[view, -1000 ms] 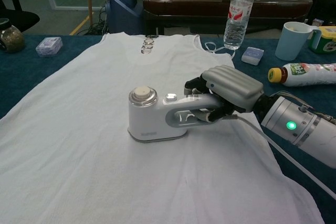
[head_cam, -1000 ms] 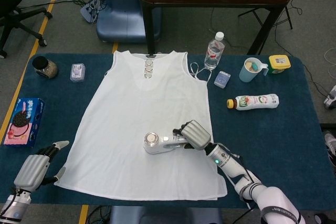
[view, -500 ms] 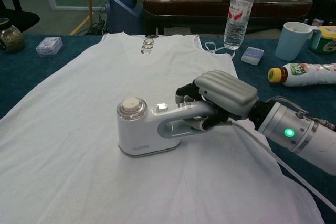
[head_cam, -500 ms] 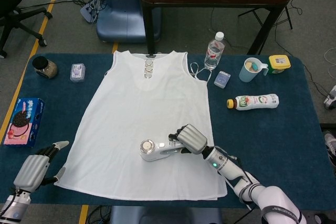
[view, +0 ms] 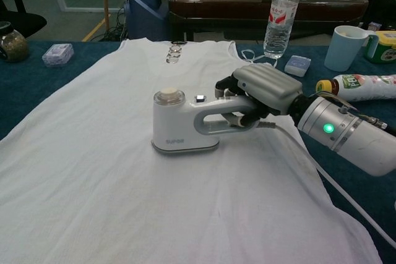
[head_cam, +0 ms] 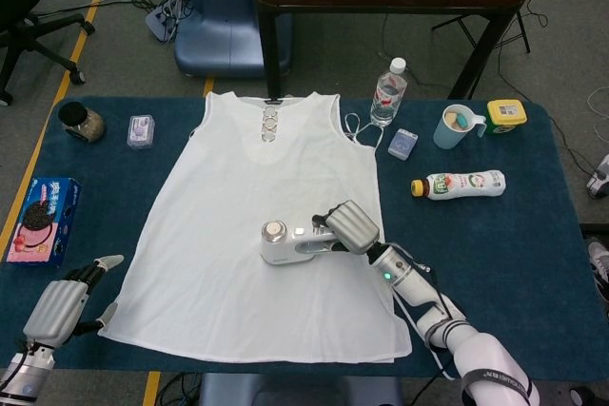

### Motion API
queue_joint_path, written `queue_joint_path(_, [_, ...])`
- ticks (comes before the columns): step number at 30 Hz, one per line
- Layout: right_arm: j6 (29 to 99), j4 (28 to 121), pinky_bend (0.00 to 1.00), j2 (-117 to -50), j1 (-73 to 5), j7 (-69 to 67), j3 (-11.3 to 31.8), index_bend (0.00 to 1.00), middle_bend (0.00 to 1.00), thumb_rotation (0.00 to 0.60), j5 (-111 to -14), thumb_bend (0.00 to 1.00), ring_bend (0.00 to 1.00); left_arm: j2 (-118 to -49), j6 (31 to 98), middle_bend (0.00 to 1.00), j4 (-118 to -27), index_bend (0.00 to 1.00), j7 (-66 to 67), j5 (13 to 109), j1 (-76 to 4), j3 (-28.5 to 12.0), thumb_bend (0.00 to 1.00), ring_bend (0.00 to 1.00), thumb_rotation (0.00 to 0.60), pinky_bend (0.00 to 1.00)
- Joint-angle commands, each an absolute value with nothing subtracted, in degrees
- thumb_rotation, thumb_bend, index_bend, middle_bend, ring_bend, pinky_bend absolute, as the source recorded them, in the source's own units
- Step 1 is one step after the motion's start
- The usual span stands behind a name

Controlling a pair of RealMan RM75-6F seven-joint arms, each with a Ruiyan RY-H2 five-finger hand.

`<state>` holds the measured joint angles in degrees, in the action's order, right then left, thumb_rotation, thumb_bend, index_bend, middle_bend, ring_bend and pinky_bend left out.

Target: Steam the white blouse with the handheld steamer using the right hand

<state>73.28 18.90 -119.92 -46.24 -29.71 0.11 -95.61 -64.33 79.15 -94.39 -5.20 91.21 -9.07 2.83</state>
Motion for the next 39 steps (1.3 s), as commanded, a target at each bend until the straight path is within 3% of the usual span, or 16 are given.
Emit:
queue_joint_path(1, [73.4, 18.5, 0.76, -120.3, -46.4, -30.6, 0.1, 0.81, 0.78, 0.600, -95.5, 0.79, 0.75, -64.3, 79.2, 0.19, -94.4, 0.15, -5.2, 91.2, -9.0, 2.8, 0.32, 0.27, 0.600, 0.29])
queue_joint_path(27, [84.8, 20.5, 0.76, -116.4, -42.8, -27.8, -8.9, 0.82, 0.78, 0.600, -103.9, 0.79, 0.75, -64.4, 79.3, 0.19, -94.4, 0.15, -5.8, 91.9, -9.0, 3.1, 0.32, 0.27, 0.600, 0.29])
queue_joint_path(39, [90.6, 21.8, 0.76, -114.1, -40.3, -28.0, -8.3, 0.82, 0.78, 0.600, -103.5, 0.79, 0.75, -64.5, 79.5, 0.19, -94.5, 0.15, -5.9, 92.3, -9.2, 3.1, 0.32, 0.27, 0.600, 0.29])
